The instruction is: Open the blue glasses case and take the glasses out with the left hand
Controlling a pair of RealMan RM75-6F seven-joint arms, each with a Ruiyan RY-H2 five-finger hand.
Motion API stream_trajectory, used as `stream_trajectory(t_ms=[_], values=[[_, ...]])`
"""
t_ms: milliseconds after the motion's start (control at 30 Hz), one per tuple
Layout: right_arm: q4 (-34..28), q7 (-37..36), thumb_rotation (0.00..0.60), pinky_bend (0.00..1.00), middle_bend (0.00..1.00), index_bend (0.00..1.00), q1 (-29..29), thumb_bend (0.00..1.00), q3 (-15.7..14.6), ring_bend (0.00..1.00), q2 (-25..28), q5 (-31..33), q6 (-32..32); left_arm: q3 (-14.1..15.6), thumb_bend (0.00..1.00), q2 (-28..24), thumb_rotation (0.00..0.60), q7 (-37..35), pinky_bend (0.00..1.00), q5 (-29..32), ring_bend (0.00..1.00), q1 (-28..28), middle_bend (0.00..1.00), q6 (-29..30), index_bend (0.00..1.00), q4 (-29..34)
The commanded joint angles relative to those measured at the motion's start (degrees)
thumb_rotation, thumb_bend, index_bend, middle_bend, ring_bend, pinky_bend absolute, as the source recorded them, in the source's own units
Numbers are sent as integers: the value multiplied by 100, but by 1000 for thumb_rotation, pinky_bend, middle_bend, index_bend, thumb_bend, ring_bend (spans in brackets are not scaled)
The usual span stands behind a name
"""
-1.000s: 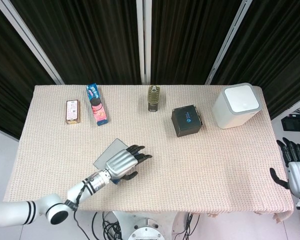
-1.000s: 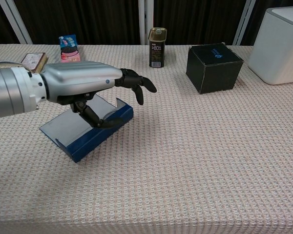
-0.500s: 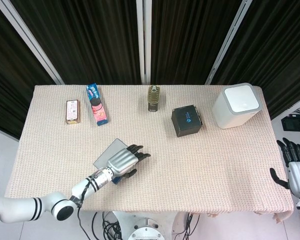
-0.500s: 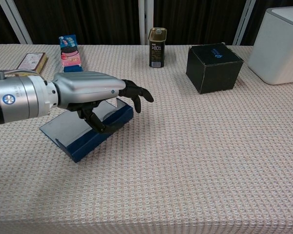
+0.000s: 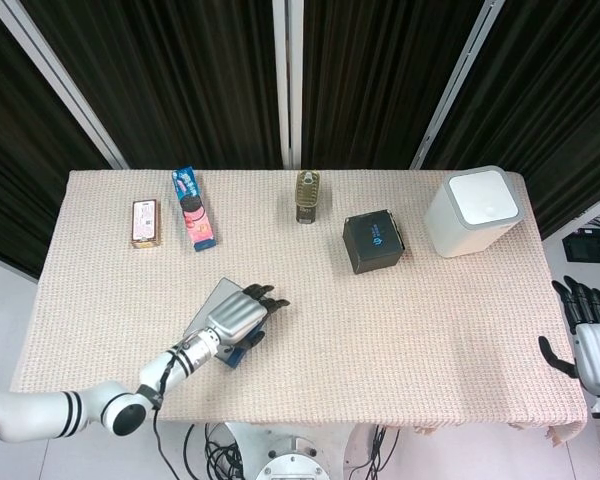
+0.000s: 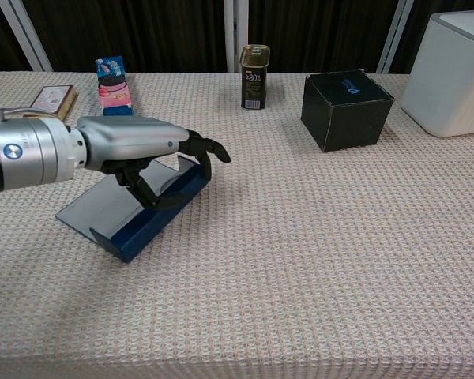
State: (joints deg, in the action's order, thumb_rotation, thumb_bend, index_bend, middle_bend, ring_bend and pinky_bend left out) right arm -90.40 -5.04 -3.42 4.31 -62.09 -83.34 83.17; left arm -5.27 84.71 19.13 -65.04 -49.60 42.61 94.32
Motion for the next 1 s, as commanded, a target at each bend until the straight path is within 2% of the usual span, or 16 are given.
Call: stream_trajectory(t_ms=[33, 1000], values=[[-6, -19, 600, 0, 0, 0, 10, 310, -9, 0, 15, -21, 19, -2, 464, -101, 600, 127, 108, 259, 0, -44, 238, 22, 108, 69], [-213, 302, 600, 0, 0, 0, -14, 309, -14, 0, -3, -99, 80, 227, 480, -740, 600, 327, 113, 1543, 0, -168, 260, 123, 107, 130]])
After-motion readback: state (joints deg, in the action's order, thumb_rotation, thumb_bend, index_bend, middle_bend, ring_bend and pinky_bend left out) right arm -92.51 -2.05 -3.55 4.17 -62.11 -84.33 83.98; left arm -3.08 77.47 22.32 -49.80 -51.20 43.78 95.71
